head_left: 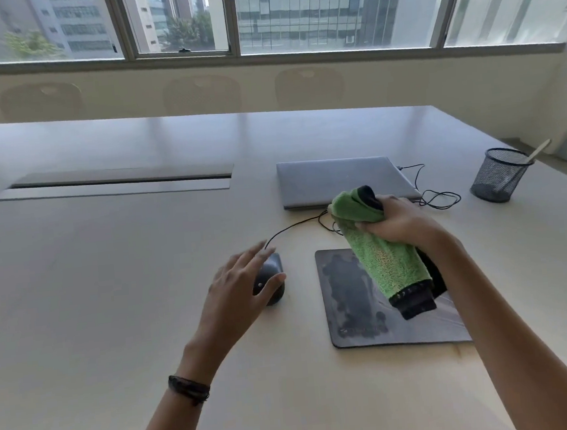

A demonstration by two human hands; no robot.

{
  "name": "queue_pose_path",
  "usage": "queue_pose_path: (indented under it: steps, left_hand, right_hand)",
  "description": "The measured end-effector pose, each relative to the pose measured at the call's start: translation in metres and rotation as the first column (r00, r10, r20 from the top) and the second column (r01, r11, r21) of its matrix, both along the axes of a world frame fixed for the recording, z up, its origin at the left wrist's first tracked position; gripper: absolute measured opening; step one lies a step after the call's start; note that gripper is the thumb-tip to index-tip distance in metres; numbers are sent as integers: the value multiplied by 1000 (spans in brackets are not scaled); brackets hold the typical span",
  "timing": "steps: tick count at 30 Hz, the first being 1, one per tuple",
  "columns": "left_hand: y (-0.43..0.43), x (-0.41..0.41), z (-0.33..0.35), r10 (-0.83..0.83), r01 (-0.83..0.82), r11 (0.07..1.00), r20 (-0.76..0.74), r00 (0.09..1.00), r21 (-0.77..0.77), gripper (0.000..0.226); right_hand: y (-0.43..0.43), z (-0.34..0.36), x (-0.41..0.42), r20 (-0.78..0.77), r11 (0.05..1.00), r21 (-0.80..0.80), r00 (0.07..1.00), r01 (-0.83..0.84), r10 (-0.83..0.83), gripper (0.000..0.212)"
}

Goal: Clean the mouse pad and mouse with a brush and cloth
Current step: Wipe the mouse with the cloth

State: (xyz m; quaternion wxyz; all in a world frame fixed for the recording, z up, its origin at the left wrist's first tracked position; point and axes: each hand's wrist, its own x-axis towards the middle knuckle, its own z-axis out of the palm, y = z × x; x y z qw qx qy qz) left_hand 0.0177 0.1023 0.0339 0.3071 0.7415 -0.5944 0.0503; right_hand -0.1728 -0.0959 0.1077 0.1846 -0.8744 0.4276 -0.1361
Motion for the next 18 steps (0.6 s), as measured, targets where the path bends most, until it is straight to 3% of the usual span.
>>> queue_pose_path:
  steps: [4, 7, 13, 18]
  left_hand:
    - [7, 13, -20, 74, -55, 981, -96, 993, 184, 104]
    - [8, 21, -31, 103, -61, 955, -132, 986, 292, 123]
    - [6, 31, -40, 81, -8, 912, -160, 984, 410, 121]
    - [5, 35, -42, 51, 4, 916, -127, 991, 402, 115]
  right_hand:
    - [8, 8, 37, -24, 984, -13, 984, -179, 179, 21]
    - [16, 15, 66, -73, 957, 9, 954, -291, 291, 20]
    - [35, 21, 117, -273, 905, -6, 871, -426, 409, 42]
    - [49, 20, 150, -542, 842, -127, 748, -524, 383, 30]
